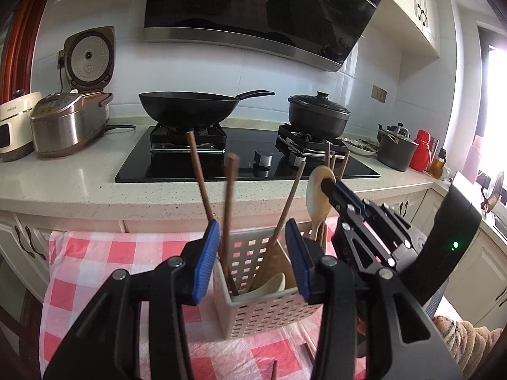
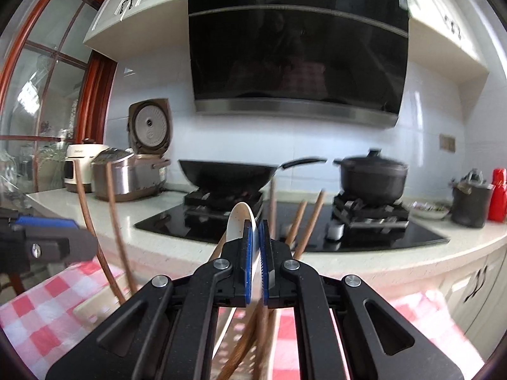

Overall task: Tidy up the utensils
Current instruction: 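Open both tools to release the spoons into the basket, then move both open tools down to the last brown chopsticks on the cloth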

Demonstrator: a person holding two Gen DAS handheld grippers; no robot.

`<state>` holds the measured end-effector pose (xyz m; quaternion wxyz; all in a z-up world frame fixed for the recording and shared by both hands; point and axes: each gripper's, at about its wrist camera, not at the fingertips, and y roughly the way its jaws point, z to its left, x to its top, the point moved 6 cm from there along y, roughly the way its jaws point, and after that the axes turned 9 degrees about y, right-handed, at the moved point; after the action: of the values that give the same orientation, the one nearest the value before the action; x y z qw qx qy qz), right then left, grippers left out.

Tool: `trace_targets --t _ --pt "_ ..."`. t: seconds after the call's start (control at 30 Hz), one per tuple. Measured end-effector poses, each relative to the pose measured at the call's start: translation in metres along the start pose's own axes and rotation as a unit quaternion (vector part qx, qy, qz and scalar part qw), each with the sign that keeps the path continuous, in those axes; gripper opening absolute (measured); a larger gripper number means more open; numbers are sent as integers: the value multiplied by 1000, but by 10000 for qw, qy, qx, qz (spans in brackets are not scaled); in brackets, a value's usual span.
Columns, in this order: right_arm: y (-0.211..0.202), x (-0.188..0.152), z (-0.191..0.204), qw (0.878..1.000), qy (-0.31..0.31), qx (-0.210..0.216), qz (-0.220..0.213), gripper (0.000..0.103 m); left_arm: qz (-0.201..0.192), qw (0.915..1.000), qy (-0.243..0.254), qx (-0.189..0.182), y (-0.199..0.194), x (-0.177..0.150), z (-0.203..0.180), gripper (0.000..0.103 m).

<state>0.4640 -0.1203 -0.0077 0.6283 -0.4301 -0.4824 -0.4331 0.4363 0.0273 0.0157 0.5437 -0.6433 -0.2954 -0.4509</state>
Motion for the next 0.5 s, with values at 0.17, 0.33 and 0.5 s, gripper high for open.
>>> trace_targets --t 0.17,0.33,0.5 --pt "-24 -13 -3 9996 207 82 195 12 -12 9999 -129 63 -12 -10 9 46" --pt "-45 -27 -5 9990 226 122 365 44 39 9997 -225 66 -25 -26 8 48" --pt "-72 -32 -10 9980 263 83 563 45 92 9991 -399 73 -45 -53 4 59"
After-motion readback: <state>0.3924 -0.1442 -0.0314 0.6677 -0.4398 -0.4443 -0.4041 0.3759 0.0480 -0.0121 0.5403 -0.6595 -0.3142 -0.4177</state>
